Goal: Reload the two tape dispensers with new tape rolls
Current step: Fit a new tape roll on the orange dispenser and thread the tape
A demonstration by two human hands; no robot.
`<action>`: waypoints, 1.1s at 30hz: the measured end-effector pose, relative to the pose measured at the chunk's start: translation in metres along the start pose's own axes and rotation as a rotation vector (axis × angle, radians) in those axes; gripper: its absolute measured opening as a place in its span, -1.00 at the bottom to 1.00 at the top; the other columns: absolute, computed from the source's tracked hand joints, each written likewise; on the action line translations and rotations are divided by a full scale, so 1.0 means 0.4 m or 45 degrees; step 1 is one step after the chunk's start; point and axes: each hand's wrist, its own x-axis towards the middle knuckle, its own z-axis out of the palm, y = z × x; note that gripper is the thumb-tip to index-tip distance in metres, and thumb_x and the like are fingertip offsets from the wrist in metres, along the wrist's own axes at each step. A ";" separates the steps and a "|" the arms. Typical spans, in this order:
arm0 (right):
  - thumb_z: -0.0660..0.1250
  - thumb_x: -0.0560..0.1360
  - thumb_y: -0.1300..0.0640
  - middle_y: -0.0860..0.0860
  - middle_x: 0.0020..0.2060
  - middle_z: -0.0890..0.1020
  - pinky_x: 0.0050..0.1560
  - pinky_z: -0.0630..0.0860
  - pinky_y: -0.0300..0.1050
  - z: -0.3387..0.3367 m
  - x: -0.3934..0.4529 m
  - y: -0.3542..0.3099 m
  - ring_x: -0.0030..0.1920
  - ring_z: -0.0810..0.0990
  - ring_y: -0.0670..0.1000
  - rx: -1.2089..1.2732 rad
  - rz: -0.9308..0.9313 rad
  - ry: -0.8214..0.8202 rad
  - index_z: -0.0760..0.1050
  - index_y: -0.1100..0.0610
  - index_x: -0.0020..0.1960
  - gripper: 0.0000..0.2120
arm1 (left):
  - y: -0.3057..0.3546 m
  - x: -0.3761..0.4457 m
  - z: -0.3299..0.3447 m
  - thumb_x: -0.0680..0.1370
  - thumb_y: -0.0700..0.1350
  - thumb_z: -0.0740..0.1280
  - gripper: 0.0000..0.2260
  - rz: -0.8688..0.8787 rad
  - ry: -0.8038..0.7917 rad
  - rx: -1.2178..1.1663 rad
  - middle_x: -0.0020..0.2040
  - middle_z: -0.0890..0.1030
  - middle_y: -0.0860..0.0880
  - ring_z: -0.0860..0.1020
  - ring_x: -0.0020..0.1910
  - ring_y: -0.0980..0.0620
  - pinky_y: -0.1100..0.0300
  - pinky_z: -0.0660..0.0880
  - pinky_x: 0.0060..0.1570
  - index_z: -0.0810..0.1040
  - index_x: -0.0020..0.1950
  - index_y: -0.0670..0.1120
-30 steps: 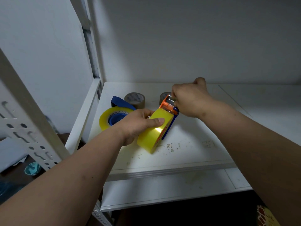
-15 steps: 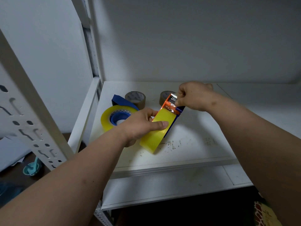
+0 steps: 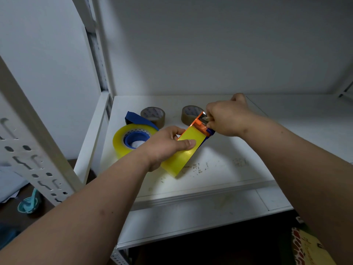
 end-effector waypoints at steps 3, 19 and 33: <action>0.24 0.46 0.08 -0.03 -0.23 0.56 0.18 0.17 0.09 -0.015 -0.006 0.000 -0.15 0.49 0.05 0.047 0.046 -0.107 0.31 0.01 -0.25 -0.85 | 0.001 0.000 0.000 0.49 -0.05 0.47 -0.77 0.003 0.007 -0.005 0.11 0.69 -0.18 0.67 0.08 -0.21 -0.11 0.61 0.07 0.60 0.12 -0.02; 0.31 0.40 0.14 -0.03 -0.17 0.57 0.14 0.26 0.00 -0.048 -0.004 -0.038 -0.06 0.53 0.06 0.363 0.207 -0.108 0.37 0.01 -0.26 -0.87 | -0.023 -0.004 -0.015 0.45 0.00 0.50 -0.43 -0.065 0.068 -0.180 0.28 0.60 -0.18 0.59 0.23 -0.19 -0.21 0.50 0.27 0.45 0.41 -0.12; 0.31 0.44 0.18 0.15 -0.08 0.62 0.14 0.46 0.20 -0.067 -0.021 -0.034 -0.04 0.57 0.17 0.601 0.373 -0.230 0.52 0.21 -0.08 -0.89 | -0.002 0.016 0.001 0.16 0.31 0.48 -0.43 -0.016 0.131 -0.103 -0.12 0.56 -0.15 0.53 -0.16 -0.12 -0.02 0.45 -0.15 0.50 -0.05 -0.06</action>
